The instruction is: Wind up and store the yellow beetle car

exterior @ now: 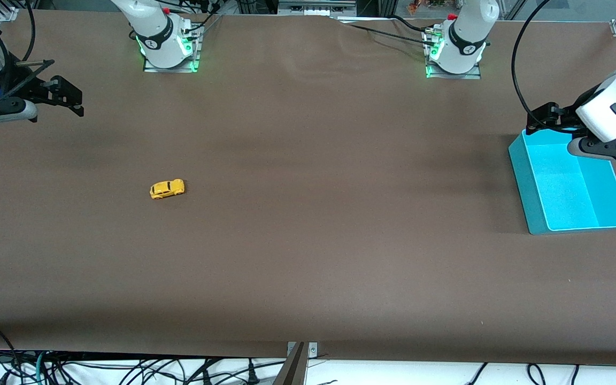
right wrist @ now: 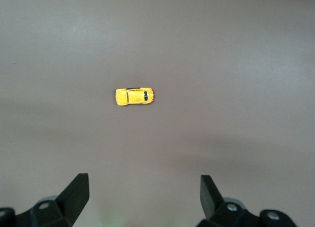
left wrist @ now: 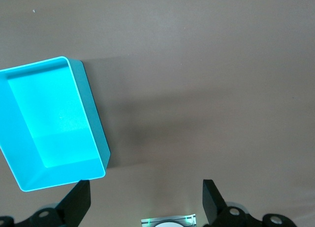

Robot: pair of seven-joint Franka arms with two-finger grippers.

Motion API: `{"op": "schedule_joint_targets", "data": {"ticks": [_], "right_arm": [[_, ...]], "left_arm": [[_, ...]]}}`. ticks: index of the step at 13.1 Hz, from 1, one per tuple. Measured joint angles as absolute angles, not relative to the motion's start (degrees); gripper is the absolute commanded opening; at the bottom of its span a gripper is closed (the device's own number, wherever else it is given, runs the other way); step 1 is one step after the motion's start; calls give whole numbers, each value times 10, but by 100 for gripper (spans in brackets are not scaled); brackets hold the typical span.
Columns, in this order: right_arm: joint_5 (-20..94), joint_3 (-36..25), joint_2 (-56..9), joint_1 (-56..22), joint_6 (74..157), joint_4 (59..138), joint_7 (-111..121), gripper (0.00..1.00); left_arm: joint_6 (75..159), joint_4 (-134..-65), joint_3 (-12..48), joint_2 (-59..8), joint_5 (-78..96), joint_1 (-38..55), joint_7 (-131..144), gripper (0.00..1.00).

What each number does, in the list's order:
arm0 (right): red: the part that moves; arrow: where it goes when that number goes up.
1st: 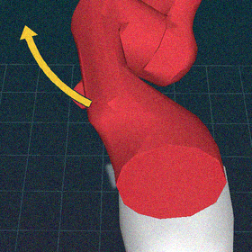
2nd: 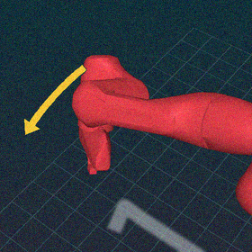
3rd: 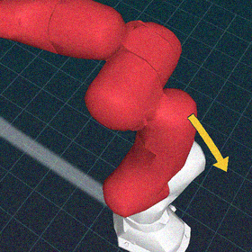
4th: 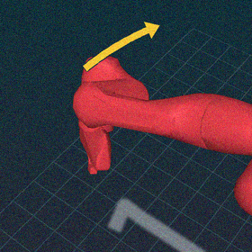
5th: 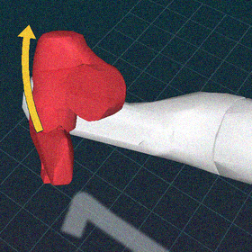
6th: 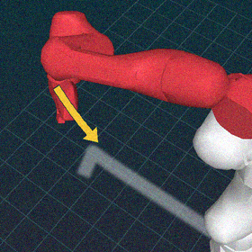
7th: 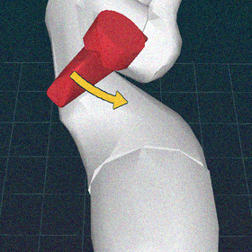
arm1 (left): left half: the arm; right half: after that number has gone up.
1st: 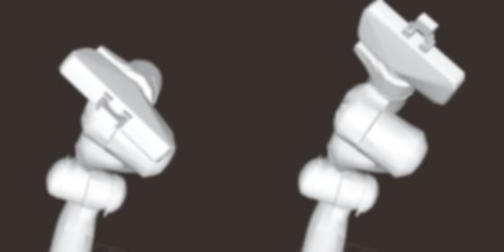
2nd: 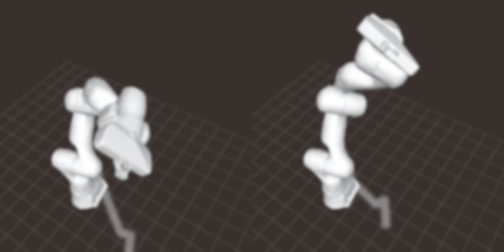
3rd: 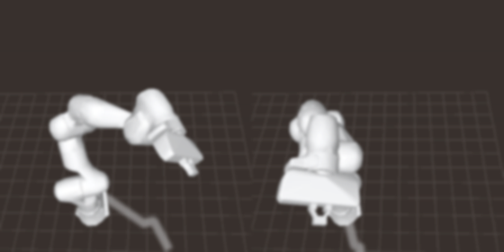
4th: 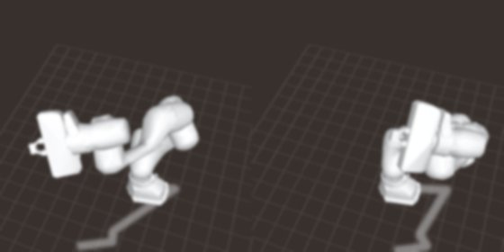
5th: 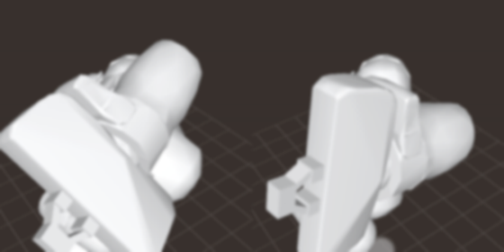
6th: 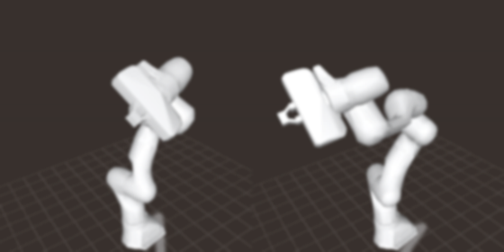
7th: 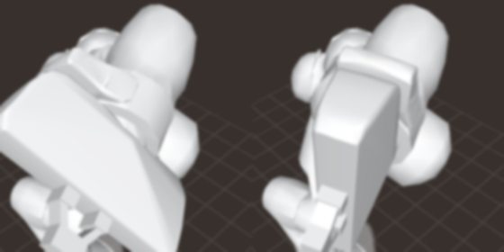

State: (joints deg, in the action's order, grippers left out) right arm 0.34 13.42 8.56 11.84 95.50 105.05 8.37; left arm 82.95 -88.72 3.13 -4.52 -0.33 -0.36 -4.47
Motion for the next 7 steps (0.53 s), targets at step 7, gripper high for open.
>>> {"op": "schedule_joint_targets", "data": {"ticks": [7], "right_arm": [[4, 135, 85, 118, 951, 1051, 83, 100]], "left_arm": [[831, -885, 31, -57, -3, -4, -46, 100]]}}
